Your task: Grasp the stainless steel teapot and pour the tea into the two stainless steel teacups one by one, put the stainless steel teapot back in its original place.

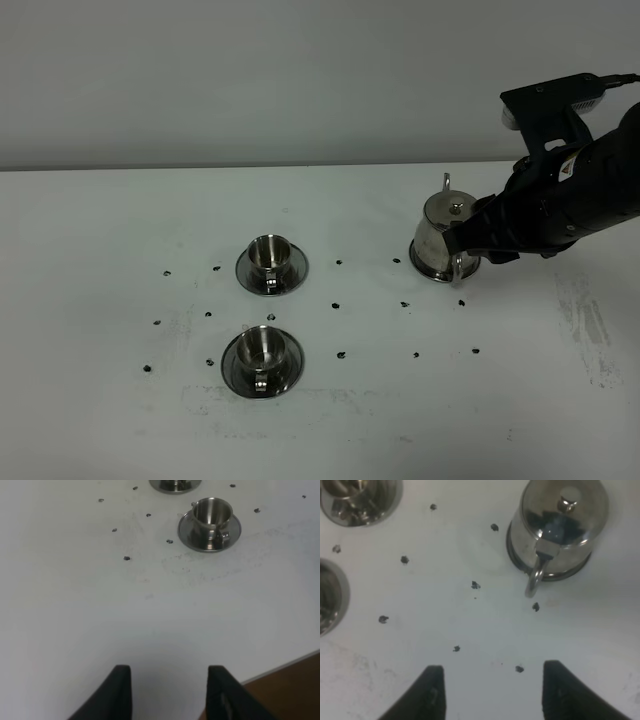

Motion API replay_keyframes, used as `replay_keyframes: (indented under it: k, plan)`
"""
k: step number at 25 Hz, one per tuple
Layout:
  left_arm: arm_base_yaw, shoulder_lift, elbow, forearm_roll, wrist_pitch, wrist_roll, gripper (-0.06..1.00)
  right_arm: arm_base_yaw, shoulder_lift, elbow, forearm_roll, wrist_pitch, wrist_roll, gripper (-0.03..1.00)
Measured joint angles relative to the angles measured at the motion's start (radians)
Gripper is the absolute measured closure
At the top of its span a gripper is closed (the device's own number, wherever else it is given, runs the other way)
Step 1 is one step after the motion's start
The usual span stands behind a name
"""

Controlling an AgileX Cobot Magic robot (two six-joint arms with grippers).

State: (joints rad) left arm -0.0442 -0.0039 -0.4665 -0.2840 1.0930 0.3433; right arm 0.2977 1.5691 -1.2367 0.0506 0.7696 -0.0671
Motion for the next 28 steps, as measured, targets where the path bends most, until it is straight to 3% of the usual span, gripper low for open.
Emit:
replay_keyframes:
  k: [6, 10, 14, 22, 25, 28]
  plan:
    - [0.000, 0.000, 0.000, 0.000, 0.000, 0.000, 0.57, 0.000, 0.091, 0.000, 0.002, -0.031, 0.010, 0.54]
    - [0.000, 0.000, 0.000, 0.000, 0.000, 0.000, 0.57, 0.000, 0.121, -0.005, -0.051, -0.031, 0.010, 0.55]
    - [0.000, 0.000, 0.000, 0.000, -0.001, 0.000, 0.57, 0.000, 0.127, -0.101, -0.121, -0.005, 0.054, 0.55]
    - [0.002, 0.000, 0.000, 0.014, -0.001, 0.000, 0.57, 0.023, 0.126, -0.250, -0.114, 0.045, 0.067, 0.55]
    - [0.021, 0.000, 0.000, 0.115, -0.001, 0.000, 0.57, 0.045, 0.126, -0.252, -0.114, 0.037, 0.061, 0.55]
    - [0.025, 0.000, 0.000, 0.291, -0.001, 0.000, 0.57, 0.062, 0.126, -0.252, -0.121, 0.034, 0.059, 0.55]
